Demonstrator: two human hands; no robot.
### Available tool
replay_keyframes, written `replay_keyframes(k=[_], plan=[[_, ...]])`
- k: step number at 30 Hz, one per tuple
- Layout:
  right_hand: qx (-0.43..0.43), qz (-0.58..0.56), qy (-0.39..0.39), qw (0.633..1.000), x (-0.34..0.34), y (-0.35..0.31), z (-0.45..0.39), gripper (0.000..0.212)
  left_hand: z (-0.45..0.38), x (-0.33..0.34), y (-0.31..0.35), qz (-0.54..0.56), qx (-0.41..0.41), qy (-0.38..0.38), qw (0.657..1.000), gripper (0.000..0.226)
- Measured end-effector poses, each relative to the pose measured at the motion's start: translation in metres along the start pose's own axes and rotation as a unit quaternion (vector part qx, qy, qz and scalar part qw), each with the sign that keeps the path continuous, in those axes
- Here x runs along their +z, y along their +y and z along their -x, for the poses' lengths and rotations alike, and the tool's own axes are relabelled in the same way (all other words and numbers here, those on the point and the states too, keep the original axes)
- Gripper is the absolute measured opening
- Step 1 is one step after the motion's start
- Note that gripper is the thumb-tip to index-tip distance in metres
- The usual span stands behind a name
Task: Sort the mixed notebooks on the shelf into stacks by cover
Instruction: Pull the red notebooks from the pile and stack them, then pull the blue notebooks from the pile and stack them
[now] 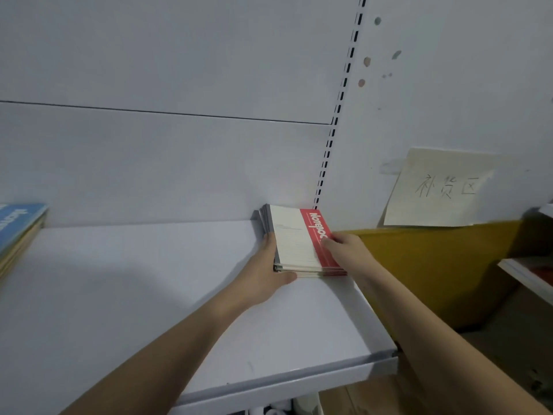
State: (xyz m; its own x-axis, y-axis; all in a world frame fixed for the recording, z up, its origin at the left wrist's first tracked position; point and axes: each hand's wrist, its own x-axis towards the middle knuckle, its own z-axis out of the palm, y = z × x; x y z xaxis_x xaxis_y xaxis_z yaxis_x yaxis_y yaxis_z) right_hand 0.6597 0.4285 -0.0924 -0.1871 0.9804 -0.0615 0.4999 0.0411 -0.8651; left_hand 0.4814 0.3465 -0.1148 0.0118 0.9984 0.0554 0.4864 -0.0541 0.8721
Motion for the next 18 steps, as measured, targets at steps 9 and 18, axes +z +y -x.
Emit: replay_keyframes(k=[9, 18], plan=[[-0.069, 0.051, 0.012, 0.996, -0.028, 0.002, 0.006, 0.046, 0.034, -0.003, 0.035, -0.094, -0.049, 0.045, 0.993, 0.074], [-0.236, 0.164, -0.166, 0.943, 0.036, -0.078, 0.055, 0.032, 0.109, -0.085, 0.039, -0.41, -0.197, 0.146, 0.879, 0.063]])
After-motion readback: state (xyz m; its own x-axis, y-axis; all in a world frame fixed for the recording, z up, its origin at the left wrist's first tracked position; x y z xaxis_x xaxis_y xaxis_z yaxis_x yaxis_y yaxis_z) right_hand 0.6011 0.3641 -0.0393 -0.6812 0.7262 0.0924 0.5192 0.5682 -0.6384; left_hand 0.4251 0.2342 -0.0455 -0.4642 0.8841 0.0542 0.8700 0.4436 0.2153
